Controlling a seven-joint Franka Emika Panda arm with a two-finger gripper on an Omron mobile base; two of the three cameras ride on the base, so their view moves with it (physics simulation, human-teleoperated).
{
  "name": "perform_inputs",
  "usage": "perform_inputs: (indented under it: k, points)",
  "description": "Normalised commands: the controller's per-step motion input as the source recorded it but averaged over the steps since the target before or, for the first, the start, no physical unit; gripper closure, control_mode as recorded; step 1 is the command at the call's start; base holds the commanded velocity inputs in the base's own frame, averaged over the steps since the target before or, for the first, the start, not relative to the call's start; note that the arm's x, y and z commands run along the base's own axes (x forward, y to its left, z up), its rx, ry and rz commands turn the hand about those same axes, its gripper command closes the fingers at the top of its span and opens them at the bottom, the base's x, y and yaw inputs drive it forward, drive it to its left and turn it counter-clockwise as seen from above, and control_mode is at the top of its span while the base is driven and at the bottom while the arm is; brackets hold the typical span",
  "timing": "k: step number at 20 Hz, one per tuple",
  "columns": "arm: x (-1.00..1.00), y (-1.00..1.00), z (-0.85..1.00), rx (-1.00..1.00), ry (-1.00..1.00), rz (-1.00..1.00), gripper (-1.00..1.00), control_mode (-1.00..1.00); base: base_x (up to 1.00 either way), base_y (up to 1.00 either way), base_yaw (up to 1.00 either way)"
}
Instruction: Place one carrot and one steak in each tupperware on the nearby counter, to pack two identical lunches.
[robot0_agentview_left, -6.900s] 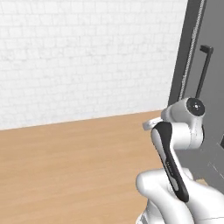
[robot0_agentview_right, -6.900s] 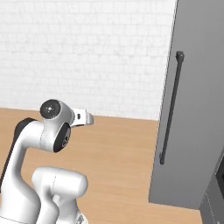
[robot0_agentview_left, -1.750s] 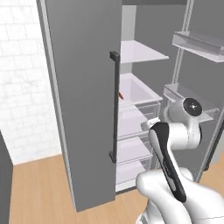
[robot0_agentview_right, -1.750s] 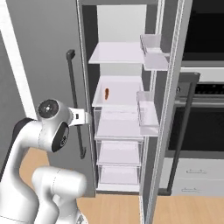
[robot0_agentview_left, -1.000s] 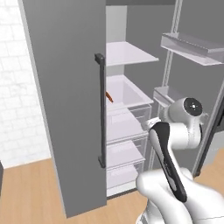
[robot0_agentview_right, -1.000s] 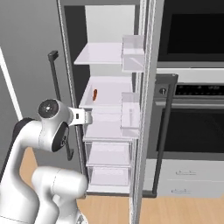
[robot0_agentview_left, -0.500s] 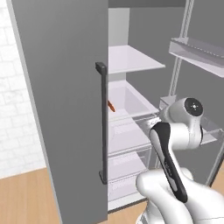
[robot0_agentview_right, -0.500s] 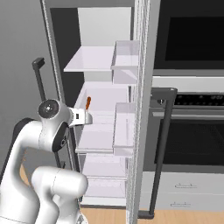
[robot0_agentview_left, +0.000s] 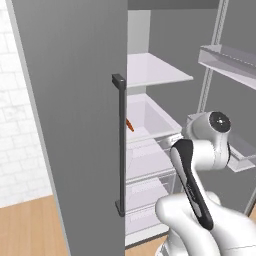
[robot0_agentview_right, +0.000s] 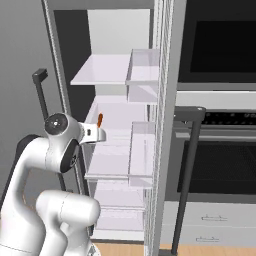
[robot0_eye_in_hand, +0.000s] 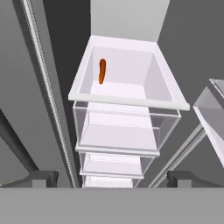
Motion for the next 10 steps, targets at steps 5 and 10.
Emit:
perform_inputs:
  k: [5,10]
  points:
    - [0.85,0.04,0.12,0.01,0.00,-0.08,-1.00,-1.00,0.00,0.00,0.00]
    - [1.00,0.31,0.26,0.01,0.10,-0.15,-1.00,-1.00,0.00,0.00,0.00]
